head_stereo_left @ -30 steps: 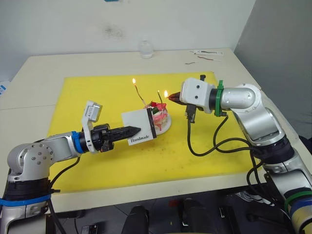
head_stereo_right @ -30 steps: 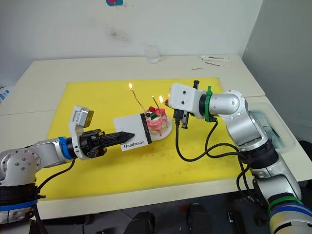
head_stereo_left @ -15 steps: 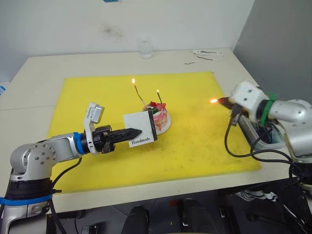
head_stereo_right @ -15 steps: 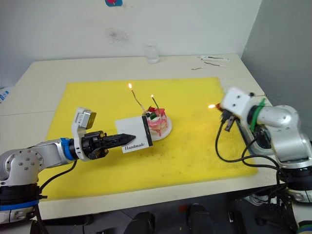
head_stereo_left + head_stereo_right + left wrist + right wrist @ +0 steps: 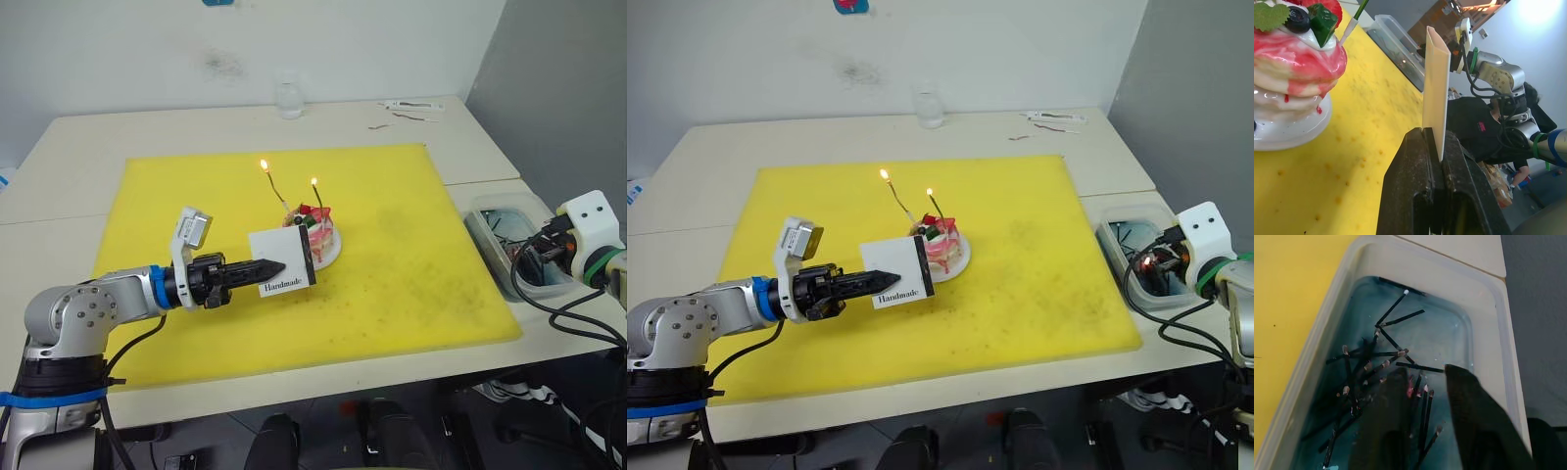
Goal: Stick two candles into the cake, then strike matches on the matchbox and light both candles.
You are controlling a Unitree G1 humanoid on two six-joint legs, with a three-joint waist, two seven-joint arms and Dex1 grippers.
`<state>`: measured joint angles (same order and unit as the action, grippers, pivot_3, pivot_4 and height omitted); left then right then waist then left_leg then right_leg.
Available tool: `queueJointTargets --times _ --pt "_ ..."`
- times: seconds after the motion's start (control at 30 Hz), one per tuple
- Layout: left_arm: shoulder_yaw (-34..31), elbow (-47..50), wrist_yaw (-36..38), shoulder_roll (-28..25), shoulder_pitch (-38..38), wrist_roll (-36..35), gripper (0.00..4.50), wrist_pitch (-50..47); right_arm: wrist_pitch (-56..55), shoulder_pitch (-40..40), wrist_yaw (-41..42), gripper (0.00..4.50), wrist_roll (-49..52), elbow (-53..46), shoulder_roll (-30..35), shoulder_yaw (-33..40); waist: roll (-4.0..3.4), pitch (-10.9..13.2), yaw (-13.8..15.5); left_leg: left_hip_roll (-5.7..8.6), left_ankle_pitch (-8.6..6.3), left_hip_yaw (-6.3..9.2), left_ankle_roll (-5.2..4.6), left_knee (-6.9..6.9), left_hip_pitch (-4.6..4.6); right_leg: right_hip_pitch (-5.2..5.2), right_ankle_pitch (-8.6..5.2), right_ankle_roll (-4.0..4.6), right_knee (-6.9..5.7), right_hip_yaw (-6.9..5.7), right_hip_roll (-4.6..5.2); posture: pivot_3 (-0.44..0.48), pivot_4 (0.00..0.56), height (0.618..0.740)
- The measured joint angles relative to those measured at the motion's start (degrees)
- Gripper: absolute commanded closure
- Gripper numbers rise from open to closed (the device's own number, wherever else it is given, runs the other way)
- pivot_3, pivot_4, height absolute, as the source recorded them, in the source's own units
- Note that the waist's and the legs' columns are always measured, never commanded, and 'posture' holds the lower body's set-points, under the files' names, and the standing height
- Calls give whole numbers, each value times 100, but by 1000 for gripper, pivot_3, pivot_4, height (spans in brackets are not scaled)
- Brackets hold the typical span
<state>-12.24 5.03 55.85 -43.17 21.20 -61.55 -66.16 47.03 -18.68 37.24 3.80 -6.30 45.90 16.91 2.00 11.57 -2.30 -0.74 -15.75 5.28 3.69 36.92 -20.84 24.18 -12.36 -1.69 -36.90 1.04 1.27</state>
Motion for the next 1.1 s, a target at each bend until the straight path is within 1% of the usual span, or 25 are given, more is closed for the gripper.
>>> queueJointTargets --times 0.17,0.2,0.3,0.4,0.47,0.53,0.67,0.73,0.77,0.83,0.9,0.97,1.07,1.1 --pt "77 0 120 -51 6 83 4500 3 -304 -85 -149 197 20 0 2 -21 0 0 3 0 0 -2 0 0 -2 0 1 -2 3 1 0 0 150 740" --pt "82 0 143 -63 10 99 4500 2 -447 -154 -151 44 23 -2 2 -52 -1 1 -6 0 0 -3 0 -1 -1 1 2 -4 3 1 0 0 150 740" --pt "282 38 298 -213 29 167 4500 -24 -913 -501 82 44 236 -212 -65 -287 -1 1 -45 -2 0 0 0 -5 1 1 2 -5 1 0 -2 0 150 740" --pt "635 232 460 -339 -65 330 4500 -43 -1167 -573 591 44 596 -625 -112 -734 -1 1 -55 -4 0 6 0 -6 -1 0 3 -7 2 -5 -4 0 150 740" --pt "835 293 445 -388 -162 416 4500 -144 -1127 -538 1006 44 944 -908 -139 -1018 -3 2 -55 -4 0 6 0 -5 -5 1 3 -9 4 -5 -2 0 150 740" --pt "916 338 257 -336 -256 429 4500 -333 -955 -427 1409 44 1370 -1410 -133 -1296 -3 2 -47 -4 0 11 0 -5 -6 0 1 -13 4 -8 -1 0 150 740" --pt "776 320 -334 137 -363 129 4500 -903 -732 -176 1933 44 1952 -2177 -25 -1699 -3 2 18 -2 -1 16 -1 2 -8 -2 0 -17 5 -11 0 0 150 740" --pt "386 107 -841 581 -310 -251 4500 -1347 -788 -90 2135 44 2033 -2421 158 -1835 -2 2 51 1 -1 18 -1 5 -4 -6 -1 -17 4 -14 3 0 150 740" --pt "271 7 -1045 716 -274 -362 4500 -1491 -817 -87 2182 44 2047 -2495 165 -1855 -1 1 51 0 -1 23 -1 6 -4 -6 -1 -17 2 -18 2 0 150 740" --pt "132 -125 -1399 919 -206 -441 4500 -1712 -937 -89 2244 44 2046 -2518 168 -1914 0 0 50 1 0 24 0 6 2 -10 -2 -14 -1 -16 0 0 150 740" --pt "122 -141 -1659 1000 -207 -437 4500 -1844 -1037 -89 2253 44 2027 -2504 169 -1987 -1 -1 49 0 0 23 1 5 4 -9 -3 -13 -4 -14 0 0 150 740" --pt "99 -207 -1799 1114 -196 -433 4500 -1881 -1078 -89 2253 44 2021 -2493 168 -2017 -2 -1 50 1 0 22 1 4 4 -9 -2 -15 -4 -13 0 0 150 740" --pt "-93 -555 -2257 1489 -72 -401 4500 -2010 -1183 -91 2245 44 2008 -2477 152 -2049 -2 -1 56 2 1 25 1 4 2 -10 2 -19 -3 -15 0 0 150 740" --pt "-124 -572 -2317 1520 -57 -398 3928 -2044 -1204 -91 2239 0 2005 -2475 151 -2049 -2 -1 57 2 1 24 1 4 2 -10 2 -21 -3 -14 1 0 150 740"
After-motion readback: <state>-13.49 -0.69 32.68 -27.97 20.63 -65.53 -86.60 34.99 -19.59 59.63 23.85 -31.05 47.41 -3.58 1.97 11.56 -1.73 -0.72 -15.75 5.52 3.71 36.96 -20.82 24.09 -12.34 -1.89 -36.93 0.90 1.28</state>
